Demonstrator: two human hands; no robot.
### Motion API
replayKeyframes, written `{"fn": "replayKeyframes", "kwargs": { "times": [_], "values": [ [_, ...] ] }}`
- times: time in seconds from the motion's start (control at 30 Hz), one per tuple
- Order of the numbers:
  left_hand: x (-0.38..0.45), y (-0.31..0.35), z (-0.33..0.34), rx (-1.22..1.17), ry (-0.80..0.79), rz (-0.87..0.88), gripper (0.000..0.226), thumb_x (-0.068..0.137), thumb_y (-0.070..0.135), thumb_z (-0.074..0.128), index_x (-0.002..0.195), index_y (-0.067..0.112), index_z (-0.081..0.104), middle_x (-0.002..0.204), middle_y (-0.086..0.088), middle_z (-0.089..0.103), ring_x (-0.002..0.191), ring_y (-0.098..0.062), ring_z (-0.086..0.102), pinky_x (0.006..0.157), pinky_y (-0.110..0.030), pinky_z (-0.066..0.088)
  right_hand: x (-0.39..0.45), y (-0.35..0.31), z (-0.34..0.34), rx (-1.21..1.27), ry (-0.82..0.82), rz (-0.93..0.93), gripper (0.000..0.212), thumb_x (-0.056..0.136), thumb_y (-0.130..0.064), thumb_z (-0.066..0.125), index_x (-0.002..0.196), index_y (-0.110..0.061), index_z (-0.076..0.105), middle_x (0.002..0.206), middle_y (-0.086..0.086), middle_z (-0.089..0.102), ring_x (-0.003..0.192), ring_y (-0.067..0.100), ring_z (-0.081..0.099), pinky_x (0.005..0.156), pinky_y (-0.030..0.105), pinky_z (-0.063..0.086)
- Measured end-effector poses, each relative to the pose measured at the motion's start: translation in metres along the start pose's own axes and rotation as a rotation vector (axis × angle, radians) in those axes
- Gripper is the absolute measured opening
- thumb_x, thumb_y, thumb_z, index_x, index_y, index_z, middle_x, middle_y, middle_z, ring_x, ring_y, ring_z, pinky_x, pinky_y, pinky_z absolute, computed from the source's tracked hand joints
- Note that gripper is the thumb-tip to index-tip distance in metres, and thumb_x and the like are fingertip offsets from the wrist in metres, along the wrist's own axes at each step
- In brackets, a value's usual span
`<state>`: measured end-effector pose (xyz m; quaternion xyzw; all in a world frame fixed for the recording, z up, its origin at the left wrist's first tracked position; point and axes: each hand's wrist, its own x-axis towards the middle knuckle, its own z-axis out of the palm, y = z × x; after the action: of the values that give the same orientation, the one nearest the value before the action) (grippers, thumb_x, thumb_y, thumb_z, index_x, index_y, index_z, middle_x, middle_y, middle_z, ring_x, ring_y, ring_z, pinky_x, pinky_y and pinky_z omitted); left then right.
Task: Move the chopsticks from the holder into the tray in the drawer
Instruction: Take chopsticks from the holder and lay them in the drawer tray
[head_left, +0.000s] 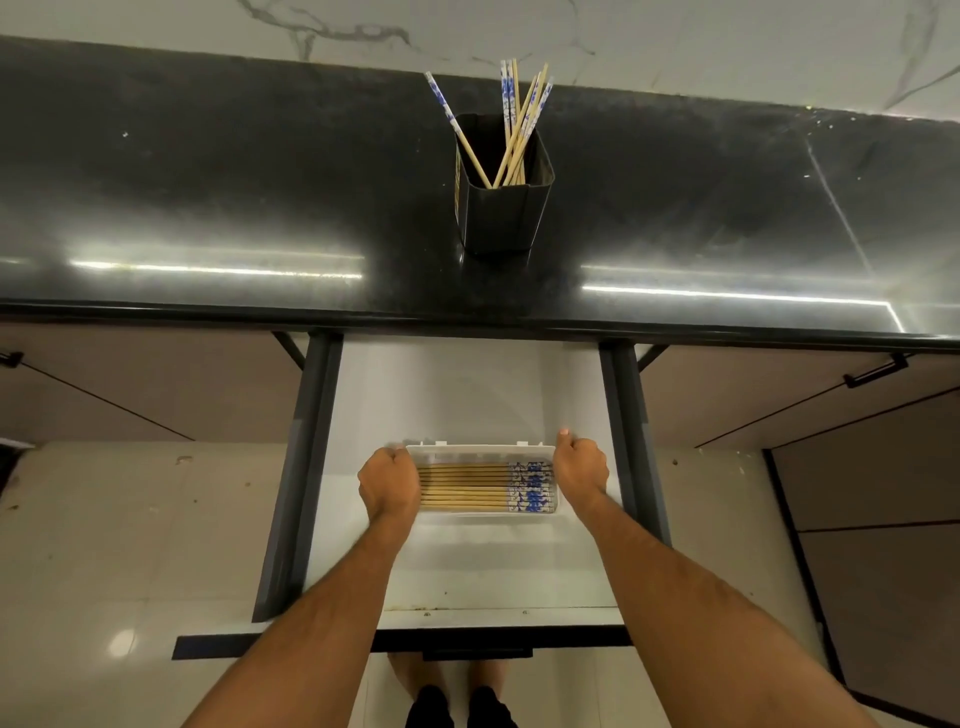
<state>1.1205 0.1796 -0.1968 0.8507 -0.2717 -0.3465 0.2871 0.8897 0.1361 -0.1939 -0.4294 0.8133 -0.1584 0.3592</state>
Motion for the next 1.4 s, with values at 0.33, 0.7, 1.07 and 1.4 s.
{"fn": "replayKeyframes", "kwargs": {
  "times": [0.33, 0.7, 1.07, 1.4],
  "values": [
    [0.009, 0.099, -0.037, 0.264, 0.028, 0.643, 0.031, 0.101, 0.027, 0.046, 0.122, 0.008, 0.061, 0.115, -0.008, 0.065, 0.107, -0.021, 0.060, 0.093, -0.028, 0.043, -0.002, -0.084, -0.060, -0.357, 0.142, -0.552, 0.035, 0.104, -0.041, 0.046, 0.116, -0.010, 0.058, 0.111, 0.006, 0.059, 0.107, 0.022, 0.057, 0.088, 0.029, 0.048],
    [0.011, 0.271, -0.085, 0.253, 0.198, 0.966, 0.031, 0.103, 0.027, 0.046, 0.122, 0.008, 0.062, 0.113, -0.009, 0.067, 0.106, -0.022, 0.063, 0.099, -0.038, 0.050, -0.009, -0.225, -0.131, -0.370, 0.391, -0.841, 0.046, 0.104, -0.038, 0.046, 0.135, -0.005, 0.050, 0.132, 0.011, 0.058, 0.124, 0.025, 0.054, 0.103, 0.035, 0.048],
    [0.058, 0.346, -0.062, 0.170, 0.161, 0.831, 0.017, 0.103, 0.026, 0.045, 0.099, 0.017, 0.059, 0.090, 0.003, 0.057, 0.083, -0.010, 0.054, 0.076, -0.025, 0.040, 0.055, -0.315, -0.147, -0.301, 0.374, -0.893, 0.030, 0.104, -0.032, 0.049, 0.121, -0.009, 0.056, 0.118, 0.007, 0.060, 0.108, 0.018, 0.056, 0.094, 0.030, 0.048],
    [0.121, 0.382, -0.032, 0.085, 0.138, 0.662, 0.026, 0.104, 0.028, 0.040, 0.106, 0.011, 0.060, 0.098, -0.002, 0.059, 0.091, -0.014, 0.054, 0.082, -0.031, 0.045, 0.138, -0.368, -0.144, -0.224, 0.338, -0.877, 0.025, 0.102, -0.024, 0.053, 0.120, -0.008, 0.056, 0.119, 0.009, 0.061, 0.111, 0.022, 0.056, 0.097, 0.033, 0.050]
  ]
}}
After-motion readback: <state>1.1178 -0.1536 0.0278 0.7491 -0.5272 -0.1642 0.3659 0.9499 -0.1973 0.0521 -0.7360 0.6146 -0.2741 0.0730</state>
